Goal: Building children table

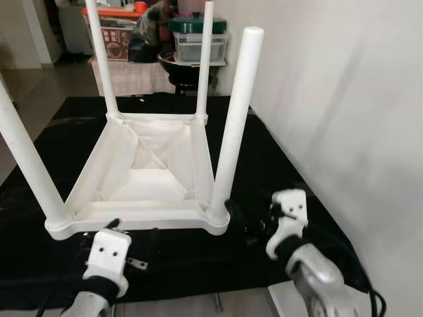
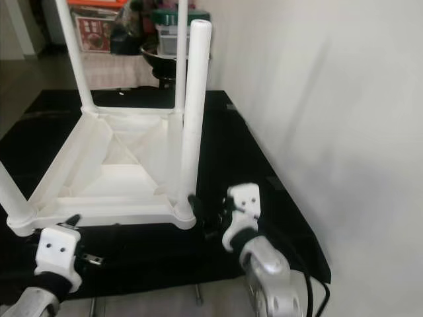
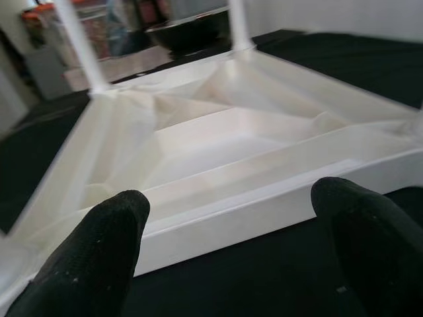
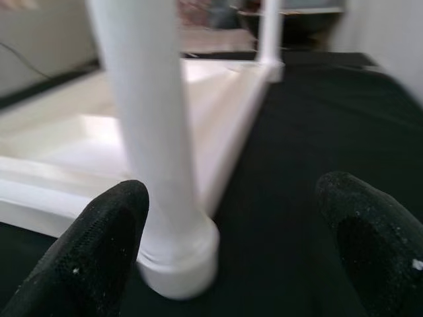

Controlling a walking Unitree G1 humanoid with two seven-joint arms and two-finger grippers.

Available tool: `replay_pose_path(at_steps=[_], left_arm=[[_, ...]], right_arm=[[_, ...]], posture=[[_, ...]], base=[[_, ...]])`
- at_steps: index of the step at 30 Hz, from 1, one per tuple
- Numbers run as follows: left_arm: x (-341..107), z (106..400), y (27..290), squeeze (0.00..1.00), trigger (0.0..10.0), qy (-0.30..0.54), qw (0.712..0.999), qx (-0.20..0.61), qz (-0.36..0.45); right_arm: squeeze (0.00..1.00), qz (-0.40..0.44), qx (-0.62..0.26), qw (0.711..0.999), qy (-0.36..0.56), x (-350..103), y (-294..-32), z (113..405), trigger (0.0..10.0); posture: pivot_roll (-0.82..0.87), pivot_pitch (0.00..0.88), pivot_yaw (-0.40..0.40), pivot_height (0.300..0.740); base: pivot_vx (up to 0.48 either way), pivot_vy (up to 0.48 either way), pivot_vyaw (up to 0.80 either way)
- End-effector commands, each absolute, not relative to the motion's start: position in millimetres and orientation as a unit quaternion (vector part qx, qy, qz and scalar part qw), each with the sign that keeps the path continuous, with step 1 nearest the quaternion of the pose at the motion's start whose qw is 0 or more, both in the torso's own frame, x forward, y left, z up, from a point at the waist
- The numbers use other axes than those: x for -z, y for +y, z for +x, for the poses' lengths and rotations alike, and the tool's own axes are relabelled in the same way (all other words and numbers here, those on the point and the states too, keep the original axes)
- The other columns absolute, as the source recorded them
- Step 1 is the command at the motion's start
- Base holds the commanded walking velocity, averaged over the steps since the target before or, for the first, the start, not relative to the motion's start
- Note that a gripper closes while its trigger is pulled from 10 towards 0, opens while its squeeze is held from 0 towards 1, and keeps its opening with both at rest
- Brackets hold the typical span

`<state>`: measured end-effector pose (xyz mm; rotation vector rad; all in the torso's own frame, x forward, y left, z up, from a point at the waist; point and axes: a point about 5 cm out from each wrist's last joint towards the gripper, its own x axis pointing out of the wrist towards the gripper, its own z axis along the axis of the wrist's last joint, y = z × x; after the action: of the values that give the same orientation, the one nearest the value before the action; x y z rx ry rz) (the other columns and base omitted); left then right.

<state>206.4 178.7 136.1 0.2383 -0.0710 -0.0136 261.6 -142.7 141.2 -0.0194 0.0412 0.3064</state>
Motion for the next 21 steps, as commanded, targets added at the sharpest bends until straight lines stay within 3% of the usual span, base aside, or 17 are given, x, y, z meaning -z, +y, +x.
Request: replay_pose_path(at_steps=[1, 4, 21], left_arm=[[-131.5, 203.3, 181.1, 0.0, 10.0, -0.018, 0.99, -0.006, 0.137], [-129.9, 201.8, 181.3, 0.0, 10.0, -0.012, 0.989, -0.013, 0.15], [-130.7, 203.3, 177.9, 0.0, 10.0, -0.018, 0.986, -0.024, 0.166]], right_arm=[[0.0, -0.043, -0.12, 0.992, 0.012, -143.9, -149.5, 261.8, 10.0], [0.0, -0.054, -0.1, 0.993, 0.021, -141.5, -155.0, 265.1, 10.0], [0.0, -0.071, -0.087, 0.994, 0.017, -140.2, -152.7, 269.5, 10.0]], posture=[[0.06, 0.011, -0.062, 0.74], [0.07, 0.01, -0.062, 0.74], [0.07, 0.005, -0.068, 0.74]], base=[[0.0, 0.0, 0.0], [0.0, 0.0, 0.0], [0.0, 0.48, 0.0]])
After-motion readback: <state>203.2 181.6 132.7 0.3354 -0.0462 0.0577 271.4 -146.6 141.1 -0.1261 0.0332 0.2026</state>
